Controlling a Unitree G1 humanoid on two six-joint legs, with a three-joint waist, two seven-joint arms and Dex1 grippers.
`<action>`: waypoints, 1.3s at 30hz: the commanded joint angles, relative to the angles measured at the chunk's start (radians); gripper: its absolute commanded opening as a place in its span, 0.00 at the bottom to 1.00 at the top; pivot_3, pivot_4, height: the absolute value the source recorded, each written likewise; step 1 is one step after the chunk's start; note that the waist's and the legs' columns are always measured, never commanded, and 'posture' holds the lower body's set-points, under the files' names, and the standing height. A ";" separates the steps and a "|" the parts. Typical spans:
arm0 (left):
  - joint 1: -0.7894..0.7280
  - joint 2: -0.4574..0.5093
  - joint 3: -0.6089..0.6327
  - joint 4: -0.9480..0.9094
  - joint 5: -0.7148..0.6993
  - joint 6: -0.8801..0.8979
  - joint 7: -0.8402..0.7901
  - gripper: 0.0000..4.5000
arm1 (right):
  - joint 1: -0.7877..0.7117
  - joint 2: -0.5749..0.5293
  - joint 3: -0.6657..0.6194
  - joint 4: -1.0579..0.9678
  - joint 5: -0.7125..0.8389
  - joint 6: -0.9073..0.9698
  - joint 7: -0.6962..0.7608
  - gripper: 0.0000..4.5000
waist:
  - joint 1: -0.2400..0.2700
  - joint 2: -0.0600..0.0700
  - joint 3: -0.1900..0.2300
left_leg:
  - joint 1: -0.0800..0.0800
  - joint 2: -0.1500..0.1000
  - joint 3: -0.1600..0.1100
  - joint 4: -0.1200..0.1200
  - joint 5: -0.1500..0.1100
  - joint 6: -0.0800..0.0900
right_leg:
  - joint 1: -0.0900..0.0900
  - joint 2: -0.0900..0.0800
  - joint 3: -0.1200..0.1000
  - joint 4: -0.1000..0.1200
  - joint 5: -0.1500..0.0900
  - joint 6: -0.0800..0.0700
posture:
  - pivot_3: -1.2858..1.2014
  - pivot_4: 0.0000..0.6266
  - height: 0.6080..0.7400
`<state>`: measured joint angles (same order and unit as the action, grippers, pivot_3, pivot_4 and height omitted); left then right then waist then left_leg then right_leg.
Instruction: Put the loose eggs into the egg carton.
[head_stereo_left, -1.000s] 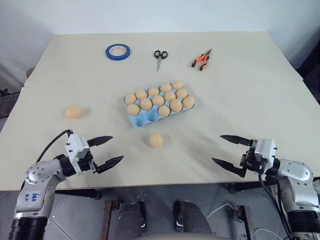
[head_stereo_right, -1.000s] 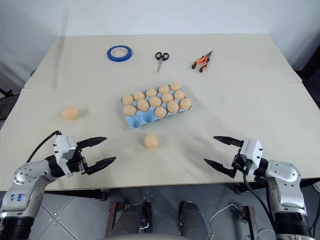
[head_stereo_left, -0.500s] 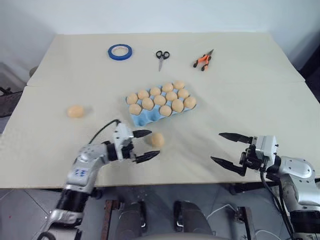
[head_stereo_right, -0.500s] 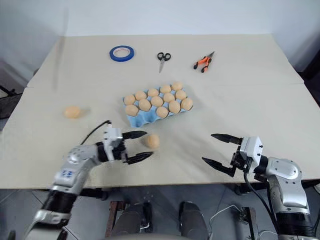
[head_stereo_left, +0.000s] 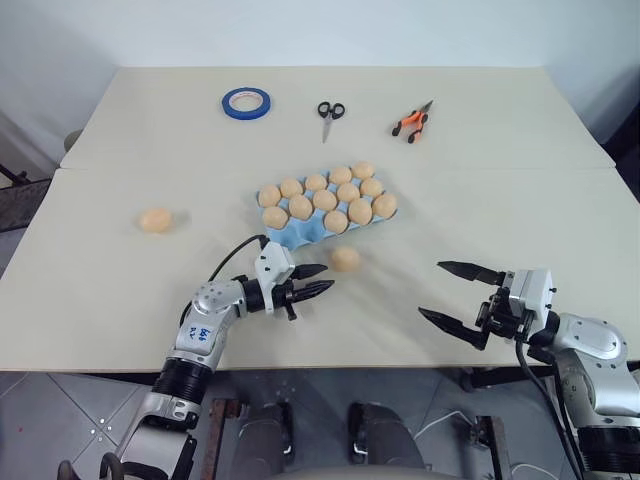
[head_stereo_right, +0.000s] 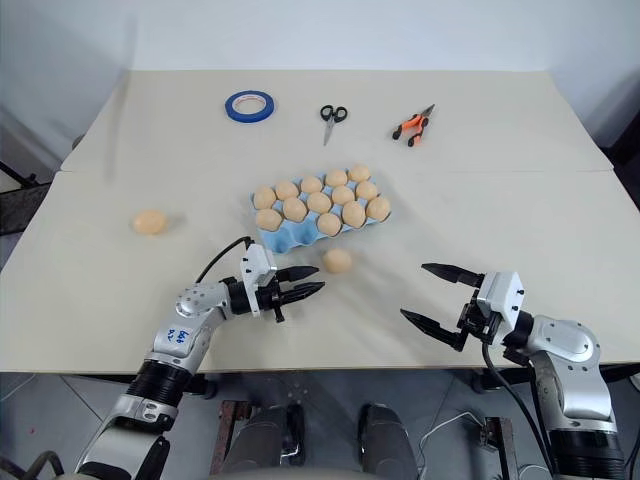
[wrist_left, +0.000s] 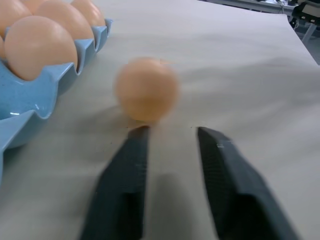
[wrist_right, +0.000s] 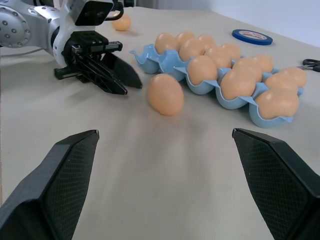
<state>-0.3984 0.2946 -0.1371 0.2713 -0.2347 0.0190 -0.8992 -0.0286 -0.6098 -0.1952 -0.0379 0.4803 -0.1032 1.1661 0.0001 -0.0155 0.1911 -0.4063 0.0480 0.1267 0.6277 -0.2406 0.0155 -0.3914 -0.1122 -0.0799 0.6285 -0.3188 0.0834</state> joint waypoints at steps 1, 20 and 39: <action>0.026 -0.008 0.006 -0.043 -0.012 -0.020 -0.002 0.08 | 0.008 0.004 -0.002 -0.027 0.018 -0.005 -0.001 1.00 | 0.000 0.000 0.000 | 0.000 0.000 0.000 0.000 0.000 0.000 | 0.000 0.000 0.000 0.000 0.000 0.000 | 0.52 0.24 1.00; 0.172 0.039 0.055 -0.313 -0.075 0.083 0.040 0.99 | 0.027 -0.007 0.007 -0.009 0.014 0.012 0.005 1.00 | -0.001 0.000 0.000 | 0.000 0.000 0.000 0.000 -0.001 -0.001 | 0.000 0.000 0.002 0.000 0.001 0.001 | 0.52 0.24 1.00; -0.064 -0.097 0.003 0.051 0.029 -0.036 0.097 0.99 | 0.011 0.011 0.036 -0.011 0.004 0.011 -0.007 1.00 | 0.003 0.000 0.000 | -0.001 0.000 0.001 0.002 0.001 0.002 | 0.000 0.000 -0.006 -0.002 0.003 0.001 | 0.52 0.24 1.00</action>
<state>-0.4426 0.2094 -0.1271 0.3116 -0.2169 0.0033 -0.8009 -0.0234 -0.6044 -0.1581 -0.0267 0.4735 -0.0853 1.1639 0.0035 -0.0157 0.1913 -0.4074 0.0479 0.1276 0.6295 -0.2406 0.0168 -0.3913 -0.1120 -0.0856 0.6266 -0.3158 0.0850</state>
